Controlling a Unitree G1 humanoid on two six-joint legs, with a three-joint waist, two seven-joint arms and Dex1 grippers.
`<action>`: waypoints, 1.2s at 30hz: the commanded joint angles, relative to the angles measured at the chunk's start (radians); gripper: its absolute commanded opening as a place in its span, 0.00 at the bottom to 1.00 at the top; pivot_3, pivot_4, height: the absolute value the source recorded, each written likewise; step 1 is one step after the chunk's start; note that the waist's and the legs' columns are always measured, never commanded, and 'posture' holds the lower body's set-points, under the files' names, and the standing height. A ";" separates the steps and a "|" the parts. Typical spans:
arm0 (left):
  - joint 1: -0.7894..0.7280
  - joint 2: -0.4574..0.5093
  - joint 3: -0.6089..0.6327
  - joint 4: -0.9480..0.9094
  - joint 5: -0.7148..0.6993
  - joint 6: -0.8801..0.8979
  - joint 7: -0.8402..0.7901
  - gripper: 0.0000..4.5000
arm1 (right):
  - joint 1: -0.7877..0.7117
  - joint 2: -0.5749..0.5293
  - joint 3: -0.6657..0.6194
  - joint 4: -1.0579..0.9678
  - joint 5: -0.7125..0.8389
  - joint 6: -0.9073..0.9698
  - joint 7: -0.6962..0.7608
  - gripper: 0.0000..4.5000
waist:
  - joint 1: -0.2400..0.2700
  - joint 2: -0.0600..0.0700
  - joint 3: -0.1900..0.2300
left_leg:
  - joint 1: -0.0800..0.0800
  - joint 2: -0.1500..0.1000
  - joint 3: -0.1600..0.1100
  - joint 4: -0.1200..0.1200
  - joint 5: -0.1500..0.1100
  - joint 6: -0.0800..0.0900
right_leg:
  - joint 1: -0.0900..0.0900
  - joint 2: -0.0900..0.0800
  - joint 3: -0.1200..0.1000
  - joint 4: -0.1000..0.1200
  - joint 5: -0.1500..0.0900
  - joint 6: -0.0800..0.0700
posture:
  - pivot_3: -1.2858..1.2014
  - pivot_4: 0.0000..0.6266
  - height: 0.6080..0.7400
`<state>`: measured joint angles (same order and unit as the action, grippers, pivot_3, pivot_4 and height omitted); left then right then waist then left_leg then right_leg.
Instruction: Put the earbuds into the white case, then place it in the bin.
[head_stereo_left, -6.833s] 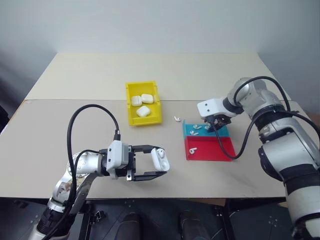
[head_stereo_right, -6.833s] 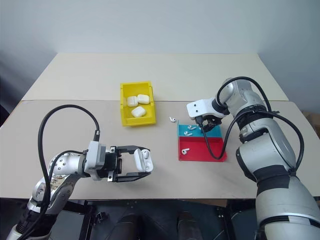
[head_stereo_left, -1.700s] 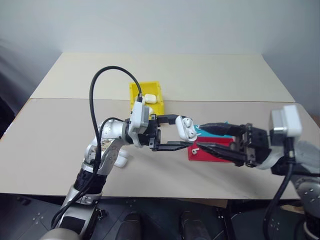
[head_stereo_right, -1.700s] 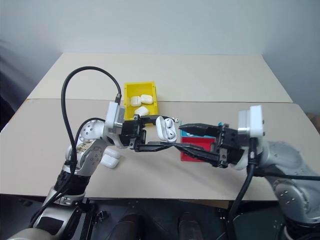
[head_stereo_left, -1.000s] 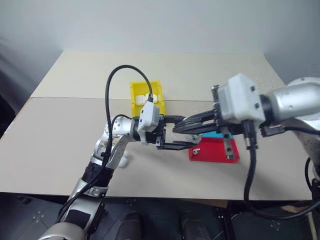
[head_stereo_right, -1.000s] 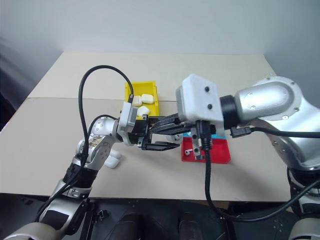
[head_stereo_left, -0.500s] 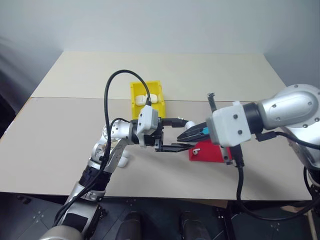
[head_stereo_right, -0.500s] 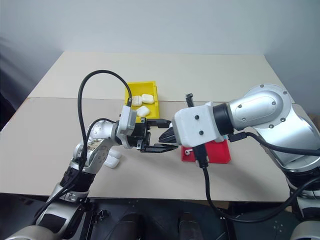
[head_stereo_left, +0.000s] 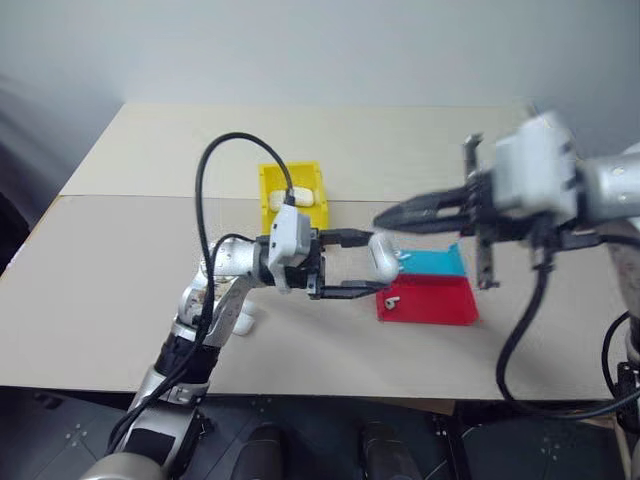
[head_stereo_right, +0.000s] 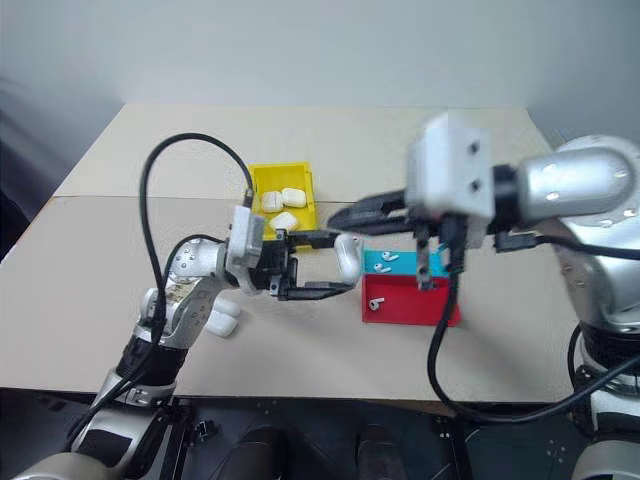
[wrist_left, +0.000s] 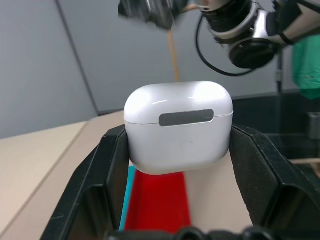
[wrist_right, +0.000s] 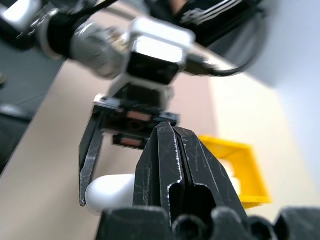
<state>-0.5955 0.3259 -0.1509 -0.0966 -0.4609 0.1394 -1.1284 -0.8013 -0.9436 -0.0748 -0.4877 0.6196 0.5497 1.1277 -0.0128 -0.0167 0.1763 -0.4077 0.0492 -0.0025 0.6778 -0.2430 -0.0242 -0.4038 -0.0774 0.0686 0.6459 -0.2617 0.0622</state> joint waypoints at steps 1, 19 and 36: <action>-0.010 -0.003 0.067 -0.093 0.076 0.045 0.217 0.61 | 0.094 -0.018 -0.110 -0.042 0.003 0.041 -0.096 0.00 | 0.003 0.000 0.000 | 0.000 0.000 0.000 0.000 0.000 0.000 | 0.000 0.000 0.000 0.000 0.000 0.000 | 0.52 0.24 1.00; -0.300 -0.138 0.100 0.183 0.462 0.647 0.978 0.61 | 0.283 0.031 -0.076 -0.060 -0.049 0.089 -0.300 0.00 | 0.000 -0.002 0.000 | 0.000 -0.001 0.000 0.000 0.000 0.000 | 0.000 0.000 0.000 0.000 0.000 0.001 | 0.52 0.24 1.00; -0.225 -0.146 0.219 0.060 0.215 0.511 0.737 0.99 | 0.367 0.008 -0.079 -0.084 -0.108 0.058 -0.297 0.00 | -0.004 -0.002 0.000 | -0.001 -0.001 0.000 -0.001 0.000 0.000 | -0.001 0.000 0.000 -0.001 0.000 0.001 | 0.52 0.24 1.00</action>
<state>-0.8367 0.1611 0.0432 0.0345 -0.2032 0.6657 -0.3448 -0.4371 -0.9210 -0.1282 -0.5457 0.5261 0.6428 0.8264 -0.0170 -0.0182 0.1761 -0.4083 0.0480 -0.0024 0.6772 -0.2429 -0.0244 -0.4044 -0.0777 0.0693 0.6458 -0.2613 0.0631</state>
